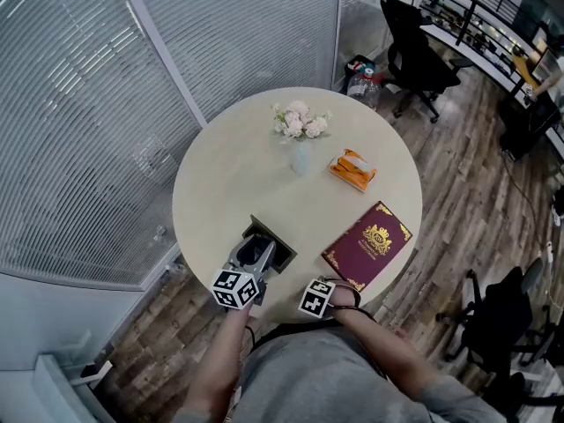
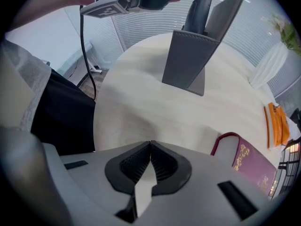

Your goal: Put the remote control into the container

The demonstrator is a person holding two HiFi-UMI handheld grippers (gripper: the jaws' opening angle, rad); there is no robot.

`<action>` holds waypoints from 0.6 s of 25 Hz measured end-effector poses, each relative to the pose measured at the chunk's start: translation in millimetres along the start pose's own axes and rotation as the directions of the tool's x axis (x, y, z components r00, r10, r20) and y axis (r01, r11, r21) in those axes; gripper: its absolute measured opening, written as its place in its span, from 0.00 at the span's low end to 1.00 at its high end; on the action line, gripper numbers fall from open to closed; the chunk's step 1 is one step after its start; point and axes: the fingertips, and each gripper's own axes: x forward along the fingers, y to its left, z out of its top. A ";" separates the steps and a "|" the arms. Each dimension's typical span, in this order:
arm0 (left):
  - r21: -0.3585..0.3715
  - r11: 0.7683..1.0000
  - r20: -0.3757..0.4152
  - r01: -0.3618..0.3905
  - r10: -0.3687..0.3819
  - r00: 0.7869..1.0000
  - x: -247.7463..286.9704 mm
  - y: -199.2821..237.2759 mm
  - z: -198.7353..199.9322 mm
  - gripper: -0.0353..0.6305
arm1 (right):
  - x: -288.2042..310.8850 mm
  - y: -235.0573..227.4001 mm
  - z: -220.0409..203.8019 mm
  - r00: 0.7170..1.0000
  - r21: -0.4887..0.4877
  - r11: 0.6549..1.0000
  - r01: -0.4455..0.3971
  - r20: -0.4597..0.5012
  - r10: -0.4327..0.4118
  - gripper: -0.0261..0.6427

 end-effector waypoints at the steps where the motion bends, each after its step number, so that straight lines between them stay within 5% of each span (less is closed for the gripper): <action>1: 0.004 1.000 -0.006 0.002 -0.002 1.000 0.5 -0.5 -1.6 0.34 | 0.2 0.2 -0.3 1.000 0.002 1.000 -0.002 -0.002 0.002 0.06; 15: 0.088 0.996 -0.079 0.033 -0.026 0.997 5.2 -3.7 -16.7 0.34 | 1.5 0.1 -1.0 0.999 -0.019 1.000 0.012 -0.030 -0.013 0.06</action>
